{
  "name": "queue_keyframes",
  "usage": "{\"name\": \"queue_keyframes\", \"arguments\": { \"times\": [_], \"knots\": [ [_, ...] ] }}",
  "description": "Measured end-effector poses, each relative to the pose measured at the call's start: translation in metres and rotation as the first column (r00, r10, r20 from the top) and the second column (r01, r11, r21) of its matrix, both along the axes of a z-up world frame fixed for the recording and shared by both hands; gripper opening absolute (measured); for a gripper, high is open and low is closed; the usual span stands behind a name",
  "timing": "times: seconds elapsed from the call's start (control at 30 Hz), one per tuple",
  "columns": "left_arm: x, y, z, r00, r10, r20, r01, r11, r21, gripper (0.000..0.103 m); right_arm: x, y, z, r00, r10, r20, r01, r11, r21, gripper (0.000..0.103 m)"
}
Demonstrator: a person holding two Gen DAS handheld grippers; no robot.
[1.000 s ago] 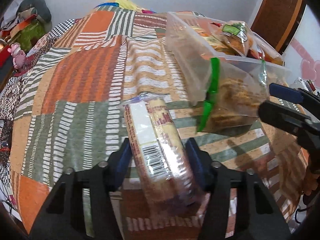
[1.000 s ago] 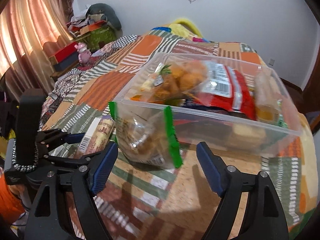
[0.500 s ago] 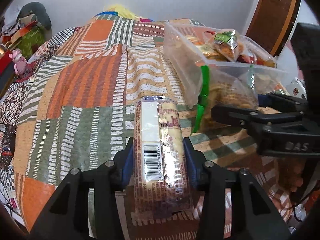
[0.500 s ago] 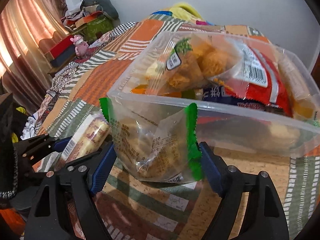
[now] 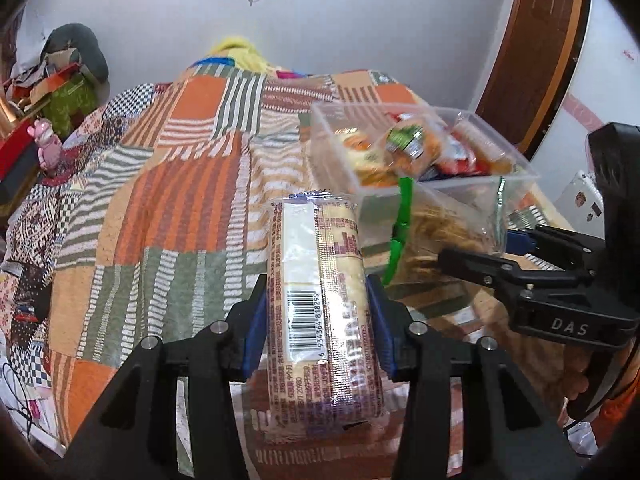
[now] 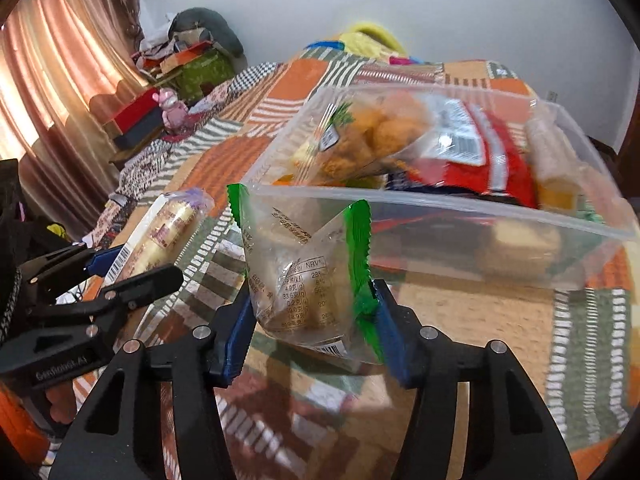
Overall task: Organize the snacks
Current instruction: 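Drop the biscuit roll into the box with the left tool while the right tool drops the cookie bag in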
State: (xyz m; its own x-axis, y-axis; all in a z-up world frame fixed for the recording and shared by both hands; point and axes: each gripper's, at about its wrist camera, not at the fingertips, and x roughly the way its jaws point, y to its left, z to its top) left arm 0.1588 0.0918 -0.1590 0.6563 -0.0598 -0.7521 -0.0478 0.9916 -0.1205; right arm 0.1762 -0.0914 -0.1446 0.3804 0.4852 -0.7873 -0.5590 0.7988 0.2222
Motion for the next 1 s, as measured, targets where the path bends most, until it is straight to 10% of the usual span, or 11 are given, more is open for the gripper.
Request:
{"name": "queue_keyframes", "arguments": {
  "times": [0.53,1.0],
  "knots": [
    [0.047,-0.039,0.046,0.995,-0.034,0.089,0.034,0.999,-0.007,0.045,0.022,-0.060,0.058,0.970,-0.154,0.189,0.144,0.987,0.067,0.052],
    [0.135,-0.043,0.043,0.996,0.010,0.087,-0.014,0.999,0.049,0.045,0.070,-0.059,0.050,0.954,-0.223,0.202,0.215,0.975,0.061,0.052]
  ]
}}
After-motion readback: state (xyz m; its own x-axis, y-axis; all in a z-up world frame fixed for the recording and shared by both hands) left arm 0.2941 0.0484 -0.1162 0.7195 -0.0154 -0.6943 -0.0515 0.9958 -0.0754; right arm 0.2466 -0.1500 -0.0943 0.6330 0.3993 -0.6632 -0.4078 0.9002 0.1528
